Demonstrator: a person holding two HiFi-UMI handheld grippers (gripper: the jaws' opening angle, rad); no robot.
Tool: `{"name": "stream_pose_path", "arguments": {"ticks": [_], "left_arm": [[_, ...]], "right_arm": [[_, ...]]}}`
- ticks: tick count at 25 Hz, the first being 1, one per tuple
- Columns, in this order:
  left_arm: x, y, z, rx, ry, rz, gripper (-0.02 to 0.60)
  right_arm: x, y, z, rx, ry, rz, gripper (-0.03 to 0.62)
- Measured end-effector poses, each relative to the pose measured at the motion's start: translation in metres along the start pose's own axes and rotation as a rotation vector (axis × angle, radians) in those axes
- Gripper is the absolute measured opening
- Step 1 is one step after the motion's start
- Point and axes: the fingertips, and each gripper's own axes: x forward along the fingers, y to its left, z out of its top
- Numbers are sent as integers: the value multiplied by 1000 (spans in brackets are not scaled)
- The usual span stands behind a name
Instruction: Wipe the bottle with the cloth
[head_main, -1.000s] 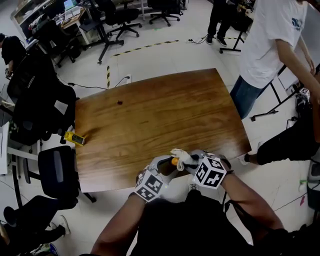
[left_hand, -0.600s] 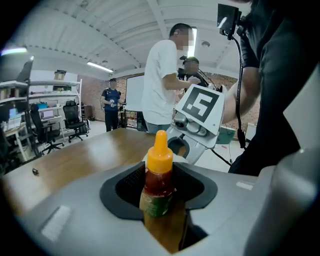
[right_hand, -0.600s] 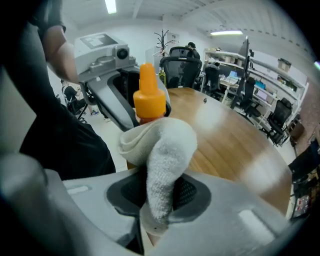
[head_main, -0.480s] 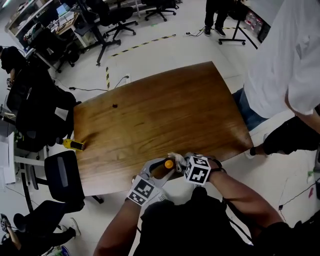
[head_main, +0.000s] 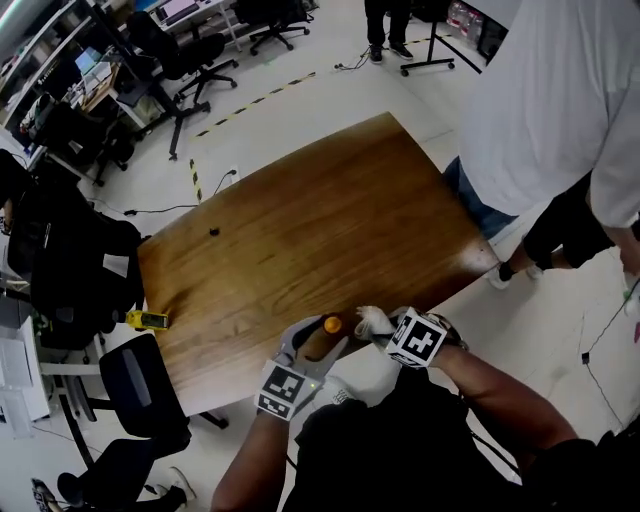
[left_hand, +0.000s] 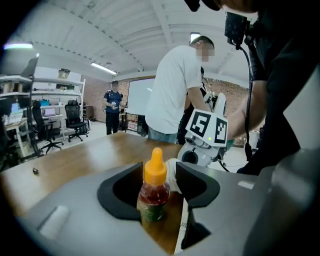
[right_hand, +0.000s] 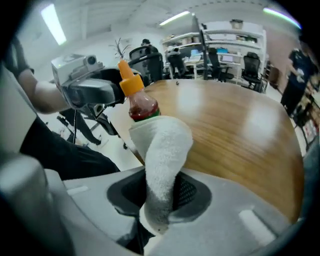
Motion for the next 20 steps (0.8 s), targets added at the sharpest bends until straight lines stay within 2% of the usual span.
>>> {"name": "stream_pose_path", "arguments": {"ticks": [3,5,6,8,9,10,14,18,20], "left_arm": [[-7,5,22,44,-49,-30,229],[-6,9,28,87,-49,-61,223],[-5,10,28,109,-39,-81,208],[-5,10,27,151,-17,-127,118],[-4,9,27,168,-9,-149,99],[-3,7,28,181,-3,-169,80],[0,5,28,177,6,-216,77],[1,1,27,131,-6,-224,77],[4,0,26,121,-15,-230,77]], "right_arm": [[-18,17,1,86,-121,-27,74],[-27,28,10,119,-231,-78,74],[-30,34,17,130,-288,-112,74],[-35,44,30,153,-393,-181,74],[-37,47,34,168,-431,-216,74],[-38,48,36,185,-457,-249,74],[-31,54,36,227,-477,-340,74],[-22,65,58,220,-542,-341,74],[-17,62,71,250,-581,-318,74]]}}
